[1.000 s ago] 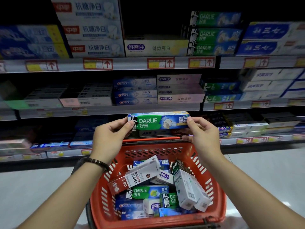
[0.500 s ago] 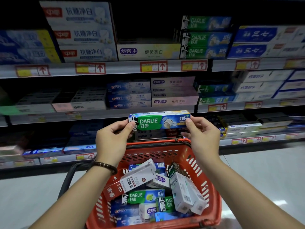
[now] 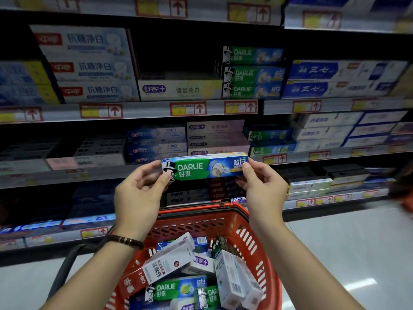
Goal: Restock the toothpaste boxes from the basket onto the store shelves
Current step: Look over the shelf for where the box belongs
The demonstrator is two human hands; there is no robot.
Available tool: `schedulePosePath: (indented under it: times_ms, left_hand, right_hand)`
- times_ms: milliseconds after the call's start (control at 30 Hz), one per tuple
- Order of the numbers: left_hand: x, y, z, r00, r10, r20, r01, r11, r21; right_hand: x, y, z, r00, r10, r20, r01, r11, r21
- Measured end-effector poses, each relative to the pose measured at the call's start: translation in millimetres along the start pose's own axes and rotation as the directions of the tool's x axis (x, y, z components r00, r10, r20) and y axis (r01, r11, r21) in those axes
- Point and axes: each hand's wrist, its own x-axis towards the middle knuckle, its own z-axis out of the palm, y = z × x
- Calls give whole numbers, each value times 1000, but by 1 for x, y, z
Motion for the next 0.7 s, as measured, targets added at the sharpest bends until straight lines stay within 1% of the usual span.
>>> schedulePosePath:
  times_ms: [100,233,433,567,700]
  left_hand:
    - [3,10,7,1000,28,-10,-28,999,-27]
    - [12,22,16,997,73,-3,-73,997,-5]
    - [30,44,42,992,122,12,-122,992,-31]
    - [41,59,63,984,175,14,-176,984,9]
    - [58,73,80,975,223,26,-224,973,53]
  right_hand:
    - [6,-9,-2,1000,-8,-5,8,1000,24]
    - [17,-24,-6,999,-40,-2,40,999,27]
    - [46,-41,-14,996,-86,-39,85,996,-12]
    - [71,-56,-20,988,-141,-54,138,988,-62]
    - [96,-74,-22,983,-182,-27,179,980,-81]
